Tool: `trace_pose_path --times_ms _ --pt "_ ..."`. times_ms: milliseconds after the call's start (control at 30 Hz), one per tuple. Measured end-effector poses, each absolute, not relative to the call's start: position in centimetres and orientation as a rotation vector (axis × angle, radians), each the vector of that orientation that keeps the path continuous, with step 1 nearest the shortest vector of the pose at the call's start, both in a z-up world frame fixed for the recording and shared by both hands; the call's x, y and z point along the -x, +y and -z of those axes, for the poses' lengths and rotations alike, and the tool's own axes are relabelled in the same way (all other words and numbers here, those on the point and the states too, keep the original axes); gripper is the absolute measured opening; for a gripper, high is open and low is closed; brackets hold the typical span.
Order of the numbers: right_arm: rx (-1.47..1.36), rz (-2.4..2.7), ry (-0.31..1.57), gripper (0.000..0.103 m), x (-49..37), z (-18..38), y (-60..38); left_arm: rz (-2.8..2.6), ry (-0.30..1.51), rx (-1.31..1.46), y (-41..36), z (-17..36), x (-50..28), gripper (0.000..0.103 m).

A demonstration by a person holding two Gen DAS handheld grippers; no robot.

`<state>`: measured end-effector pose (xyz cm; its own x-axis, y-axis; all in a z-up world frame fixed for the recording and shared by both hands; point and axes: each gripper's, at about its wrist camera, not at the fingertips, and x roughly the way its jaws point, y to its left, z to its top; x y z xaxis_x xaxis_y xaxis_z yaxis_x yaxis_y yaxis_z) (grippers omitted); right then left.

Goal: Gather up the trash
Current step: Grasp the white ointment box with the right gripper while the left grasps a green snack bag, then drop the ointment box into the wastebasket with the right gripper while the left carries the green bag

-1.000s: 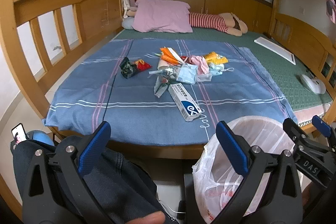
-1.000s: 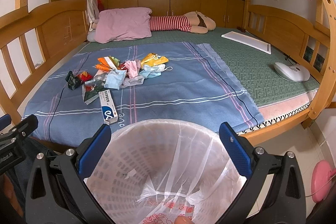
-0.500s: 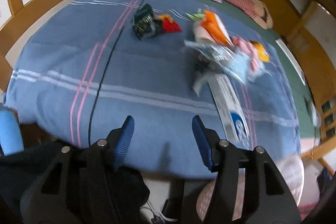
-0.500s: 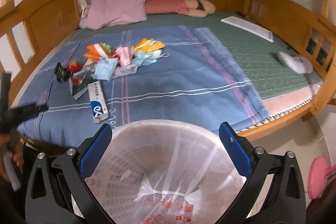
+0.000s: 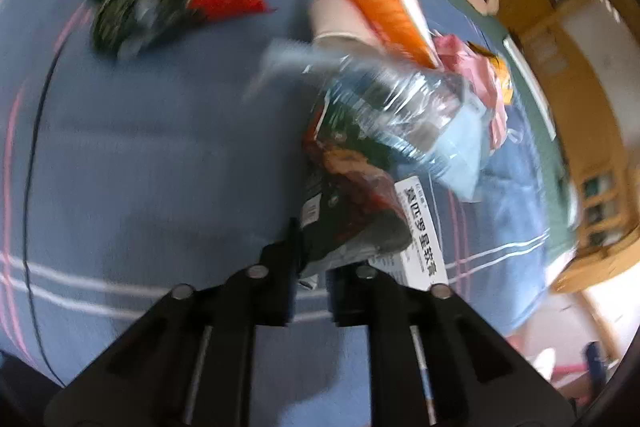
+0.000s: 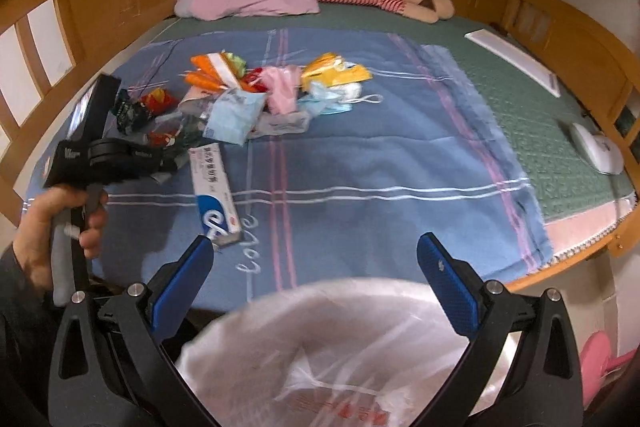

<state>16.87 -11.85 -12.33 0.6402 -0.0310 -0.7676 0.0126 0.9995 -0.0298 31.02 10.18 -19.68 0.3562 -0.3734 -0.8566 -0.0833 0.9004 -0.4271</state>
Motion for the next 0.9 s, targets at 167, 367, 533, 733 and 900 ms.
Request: trace_pose_path --times_ms 167,367,533,733,900 --pt "-0.008 -0.088 0.98 0.1 -21.9 14.0 -8.5 0.11 1.082 0.441 12.9 17.7 -28.1 0.009" --pt "0.146 -0.149 1.205 0.1 -29.1 19.2 -2.0 0.029 1.085 0.541 16.5 17.9 -25.4 0.009" --pt "0.228 -0.158 1.338 0.097 -32.3 22.8 1.0 0.005 1.107 0.597 18.0 18.9 -24.6 0.018" --pt "0.151 -0.175 1.359 0.05 -33.1 23.9 1.5 0.001 1.053 0.589 18.0 18.2 -25.0 0.075" --pt "0.072 -0.188 1.334 0.039 -32.6 22.6 1.1 0.015 1.046 0.515 16.8 17.9 -25.9 0.059"
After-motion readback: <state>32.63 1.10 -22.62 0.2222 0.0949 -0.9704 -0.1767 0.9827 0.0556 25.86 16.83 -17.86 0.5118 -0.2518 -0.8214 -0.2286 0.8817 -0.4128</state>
